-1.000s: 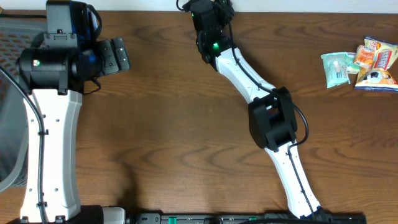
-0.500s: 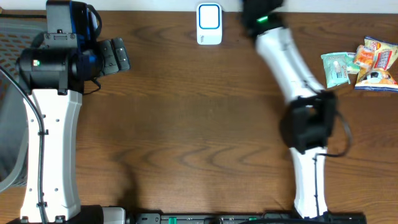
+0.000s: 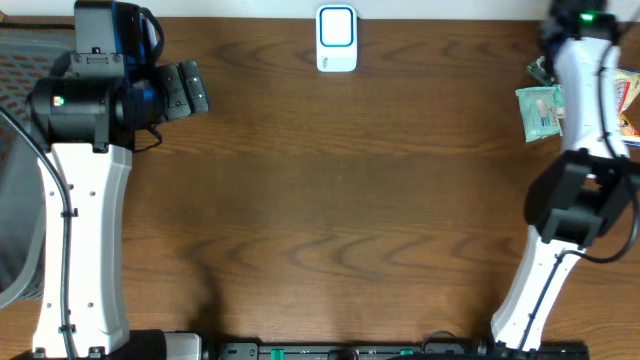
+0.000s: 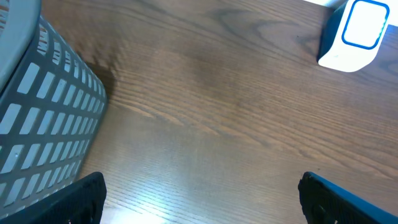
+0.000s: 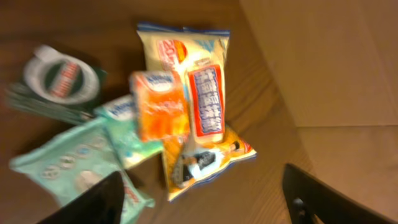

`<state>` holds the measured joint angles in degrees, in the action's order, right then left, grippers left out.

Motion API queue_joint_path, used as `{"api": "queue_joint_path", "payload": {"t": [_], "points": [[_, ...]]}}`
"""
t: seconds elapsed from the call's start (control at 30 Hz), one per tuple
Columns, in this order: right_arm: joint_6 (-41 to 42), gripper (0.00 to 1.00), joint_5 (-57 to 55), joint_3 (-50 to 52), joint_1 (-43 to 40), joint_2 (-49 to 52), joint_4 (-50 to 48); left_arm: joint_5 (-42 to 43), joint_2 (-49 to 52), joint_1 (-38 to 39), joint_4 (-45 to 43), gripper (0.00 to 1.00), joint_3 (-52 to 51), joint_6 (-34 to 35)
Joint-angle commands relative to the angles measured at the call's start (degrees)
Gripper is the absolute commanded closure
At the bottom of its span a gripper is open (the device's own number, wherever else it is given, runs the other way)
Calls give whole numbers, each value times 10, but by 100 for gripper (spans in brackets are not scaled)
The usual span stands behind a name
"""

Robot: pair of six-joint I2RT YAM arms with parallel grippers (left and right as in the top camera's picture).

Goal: Scan the item barcode

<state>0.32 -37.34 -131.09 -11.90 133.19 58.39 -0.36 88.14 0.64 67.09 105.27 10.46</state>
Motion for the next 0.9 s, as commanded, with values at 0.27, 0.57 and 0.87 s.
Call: {"api": "queue_joint_path", "payload": {"t": [0.27, 0.57, 0.87], "points": [[66, 1, 233, -1, -38, -24, 79, -3, 3, 0, 2, 2, 0, -2], [117, 7, 334, -1, -26, -155, 189, -3, 3, 0, 2, 2, 0, -2], [130, 16, 316, 0, 37, -298, 347, -3, 3, 0, 2, 2, 0, -2]]}}
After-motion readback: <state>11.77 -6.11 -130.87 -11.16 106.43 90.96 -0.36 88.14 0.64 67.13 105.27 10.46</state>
